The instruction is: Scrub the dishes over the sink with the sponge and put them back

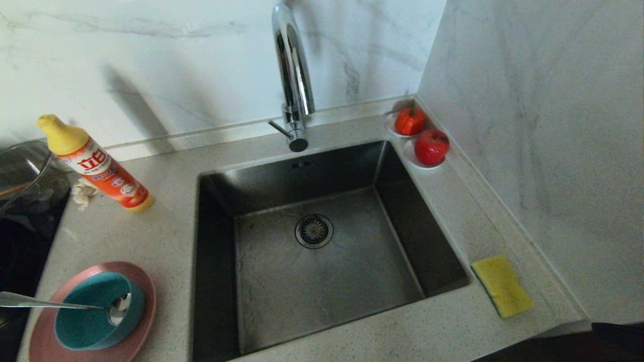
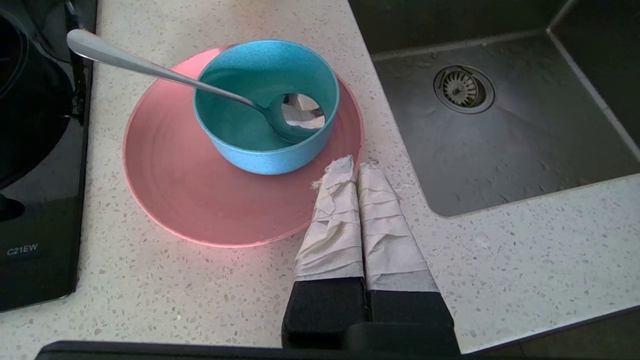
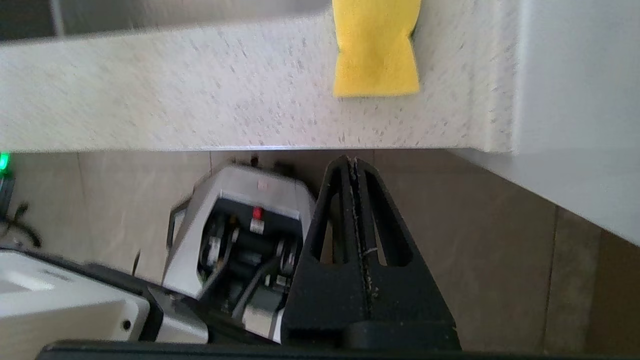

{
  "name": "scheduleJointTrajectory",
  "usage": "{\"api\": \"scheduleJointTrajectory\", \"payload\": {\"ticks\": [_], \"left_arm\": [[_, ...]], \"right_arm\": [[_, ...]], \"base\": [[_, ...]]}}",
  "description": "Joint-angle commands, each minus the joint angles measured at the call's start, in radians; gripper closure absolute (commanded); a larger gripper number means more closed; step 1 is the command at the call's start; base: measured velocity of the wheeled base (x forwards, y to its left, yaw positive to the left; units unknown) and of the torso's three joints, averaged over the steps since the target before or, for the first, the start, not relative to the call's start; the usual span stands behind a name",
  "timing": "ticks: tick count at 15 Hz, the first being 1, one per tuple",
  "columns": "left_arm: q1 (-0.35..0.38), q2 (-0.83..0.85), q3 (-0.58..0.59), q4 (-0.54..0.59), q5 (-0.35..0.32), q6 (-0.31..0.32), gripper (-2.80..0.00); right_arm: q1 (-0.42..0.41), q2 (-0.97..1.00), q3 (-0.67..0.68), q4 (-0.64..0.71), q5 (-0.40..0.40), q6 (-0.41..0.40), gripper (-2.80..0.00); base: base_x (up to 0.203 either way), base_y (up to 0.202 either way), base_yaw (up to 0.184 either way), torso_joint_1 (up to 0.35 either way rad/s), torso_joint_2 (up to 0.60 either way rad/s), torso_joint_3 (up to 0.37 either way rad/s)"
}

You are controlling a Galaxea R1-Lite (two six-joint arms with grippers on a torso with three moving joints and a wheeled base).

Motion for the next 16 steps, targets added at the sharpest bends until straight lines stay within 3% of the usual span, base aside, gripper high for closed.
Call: {"api": "scheduleJointTrajectory", "payload": {"ticks": [1, 10, 11, 16], "left_arm": [[0.0, -0.003, 0.0, -0.001, 0.0, 0.0, 0.0], [0.0, -0.003, 0.0, -0.001, 0.0, 0.0, 0.0], [0.0, -0.003, 0.0, -0.001, 0.0, 0.0, 0.0], [0.0, -0.003, 0.0, -0.001, 0.0, 0.0, 0.0]], "right_arm": [[0.006, 0.126, -0.002, -0.005, 0.004, -0.006, 0.0], [0.008, 0.454, 0.0, -0.249, -0.007, -0.01, 0.0], [0.008, 0.48, -0.002, -0.277, -0.009, -0.013, -2.8], [0.008, 0.597, -0.048, -0.342, -0.011, -0.025, -2.8]], "base": [[0.0, 0.0, 0.0, 0.0, 0.0, 0.0], [0.0, 0.0, 0.0, 0.0, 0.0, 0.0], [0.0, 0.0, 0.0, 0.0, 0.0, 0.0], [0.0, 0.0, 0.0, 0.0, 0.0, 0.0]]}}
